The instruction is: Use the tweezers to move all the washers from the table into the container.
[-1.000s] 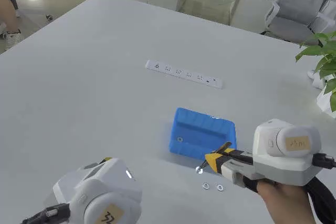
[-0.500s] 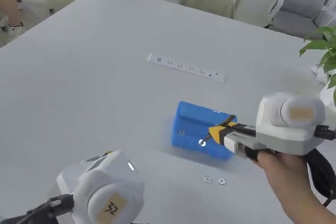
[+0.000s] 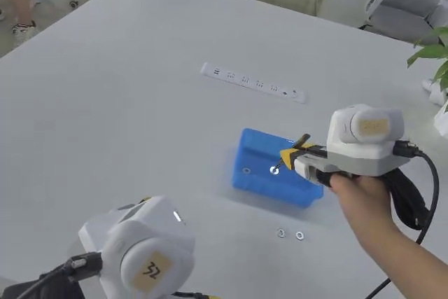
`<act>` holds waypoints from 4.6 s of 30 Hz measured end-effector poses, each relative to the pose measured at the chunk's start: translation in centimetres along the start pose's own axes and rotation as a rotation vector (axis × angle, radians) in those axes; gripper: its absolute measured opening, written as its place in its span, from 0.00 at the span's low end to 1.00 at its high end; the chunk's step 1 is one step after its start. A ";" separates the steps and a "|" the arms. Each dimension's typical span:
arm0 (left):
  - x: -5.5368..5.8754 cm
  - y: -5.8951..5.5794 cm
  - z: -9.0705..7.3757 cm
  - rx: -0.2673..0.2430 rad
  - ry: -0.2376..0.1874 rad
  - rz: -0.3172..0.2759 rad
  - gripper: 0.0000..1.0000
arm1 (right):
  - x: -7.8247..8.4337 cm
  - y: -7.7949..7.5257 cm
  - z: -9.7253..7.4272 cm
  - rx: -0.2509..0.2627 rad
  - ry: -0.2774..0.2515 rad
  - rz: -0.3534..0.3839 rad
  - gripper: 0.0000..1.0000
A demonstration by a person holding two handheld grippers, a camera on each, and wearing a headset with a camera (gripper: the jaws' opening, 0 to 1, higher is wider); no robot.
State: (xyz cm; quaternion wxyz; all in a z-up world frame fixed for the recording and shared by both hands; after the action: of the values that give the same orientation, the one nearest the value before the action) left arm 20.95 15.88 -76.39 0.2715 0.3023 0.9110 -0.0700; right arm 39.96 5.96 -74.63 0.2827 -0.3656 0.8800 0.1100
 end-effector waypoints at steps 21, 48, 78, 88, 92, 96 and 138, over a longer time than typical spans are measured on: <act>0.7 0.2 0.3 -0.002 0.027 -0.010 0.99 | 1.7 -0.8 3.7 -0.027 0.080 0.069 0.04; 0.7 0.2 0.1 -0.012 0.028 0.008 0.99 | 1.2 -1.5 2.8 -0.007 0.050 0.077 0.05; 0.5 -0.5 0.4 -0.004 0.037 0.043 0.99 | 8.3 1.5 -2.4 -0.051 0.055 0.068 0.05; 0.8 -0.3 0.6 -0.008 0.050 0.040 0.99 | 9.8 1.8 -0.8 -0.026 0.125 -0.001 0.05; 0.8 -0.4 0.6 -0.006 0.052 0.038 0.99 | 9.7 2.1 -0.8 -0.045 0.121 0.022 0.05; 0.9 -0.4 0.7 -0.006 0.054 0.038 0.99 | 9.7 2.0 -0.7 -0.042 0.123 0.016 0.05; 0.5 -0.7 0.2 -0.013 0.042 0.060 0.99 | 9.4 1.7 -0.3 -0.037 0.123 0.057 0.03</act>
State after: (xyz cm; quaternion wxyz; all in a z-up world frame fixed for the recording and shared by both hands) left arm 20.30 15.56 -76.84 0.2561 0.3290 0.9076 -0.0496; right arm 33.25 1.64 -79.86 0.2179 -0.3517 0.9035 0.1118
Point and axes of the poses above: the centre of the closed fingertips' face, and the gripper's own axes: z roughly forward along the fingers, y roughly to its left, x roughly out of its underside, the point moved 2 cm from there along -z, roughly backward along the fingers, and after that the axes turned 15 degrees about y, right-handed, at the moved point
